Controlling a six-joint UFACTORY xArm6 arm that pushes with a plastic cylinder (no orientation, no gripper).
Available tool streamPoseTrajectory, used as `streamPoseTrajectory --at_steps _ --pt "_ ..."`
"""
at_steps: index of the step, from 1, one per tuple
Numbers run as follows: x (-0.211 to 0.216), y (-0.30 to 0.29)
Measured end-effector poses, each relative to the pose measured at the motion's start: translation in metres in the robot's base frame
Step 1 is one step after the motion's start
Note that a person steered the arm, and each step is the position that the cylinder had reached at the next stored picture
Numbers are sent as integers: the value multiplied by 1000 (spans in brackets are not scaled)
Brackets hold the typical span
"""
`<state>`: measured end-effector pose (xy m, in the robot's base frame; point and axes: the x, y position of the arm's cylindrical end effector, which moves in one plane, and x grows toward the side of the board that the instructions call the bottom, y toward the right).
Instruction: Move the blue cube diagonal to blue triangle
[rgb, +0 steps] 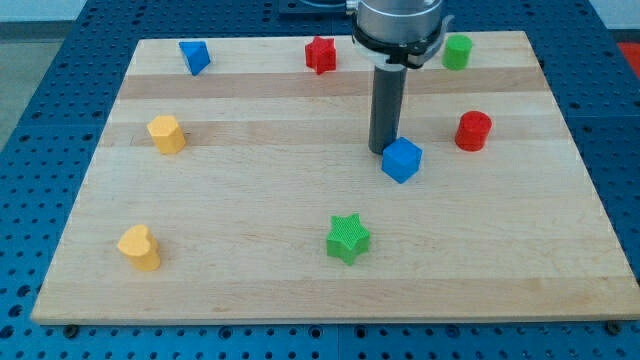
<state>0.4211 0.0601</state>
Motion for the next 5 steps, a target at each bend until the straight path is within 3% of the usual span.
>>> streamPoseTrajectory --at_steps 5 --pt "51 42"
